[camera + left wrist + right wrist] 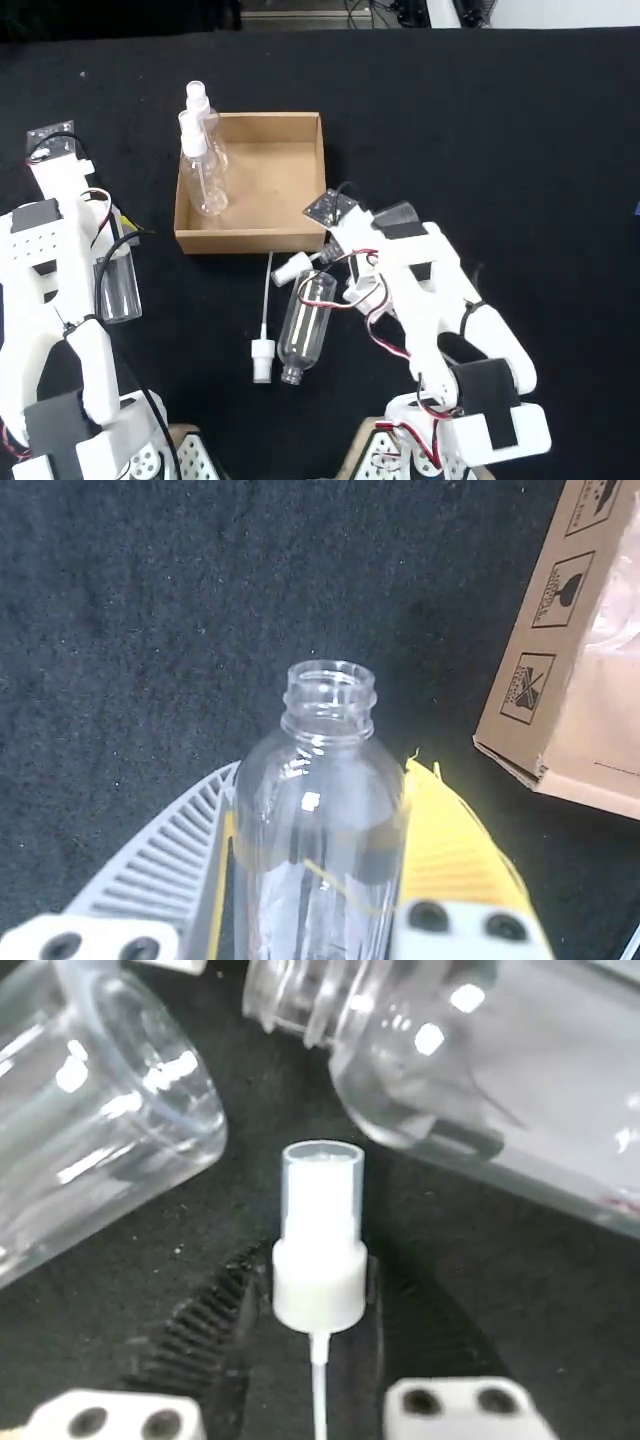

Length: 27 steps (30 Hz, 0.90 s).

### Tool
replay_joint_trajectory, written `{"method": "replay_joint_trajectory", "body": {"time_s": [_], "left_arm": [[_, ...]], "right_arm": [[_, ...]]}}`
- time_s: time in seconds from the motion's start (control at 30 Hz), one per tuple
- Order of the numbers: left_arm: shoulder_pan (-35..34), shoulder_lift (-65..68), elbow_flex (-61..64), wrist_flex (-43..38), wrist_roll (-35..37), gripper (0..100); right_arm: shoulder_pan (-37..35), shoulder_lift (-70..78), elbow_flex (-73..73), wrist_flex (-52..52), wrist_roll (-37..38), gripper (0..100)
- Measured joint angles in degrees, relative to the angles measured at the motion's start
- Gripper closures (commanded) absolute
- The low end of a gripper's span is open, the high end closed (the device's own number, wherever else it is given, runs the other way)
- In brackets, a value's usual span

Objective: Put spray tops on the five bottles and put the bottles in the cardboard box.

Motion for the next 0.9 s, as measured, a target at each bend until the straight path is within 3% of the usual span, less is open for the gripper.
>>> {"method": "replay_joint_trajectory", "body": {"time_s": [0.27,0.47,0.67,0.9], "left_arm": [[-0.09,0.00,0.00,0.00,0.00,97],[-0.18,0.00,-1.05,-1.05,0.00,97],[0.53,0.00,-6.77,-5.71,0.00,97],[6.07,0.00,-8.09,-16.44,0.00,97]], "right_arm": [[1.58,-1.49,-8.18,9.85,0.00,98.8],[2.11,-15.30,-15.38,21.01,-0.88,98.8],[2.11,-30.42,-23.65,24.62,-9.93,98.8],[2.11,-34.90,-36.40,24.70,-22.95,98.8]]}}
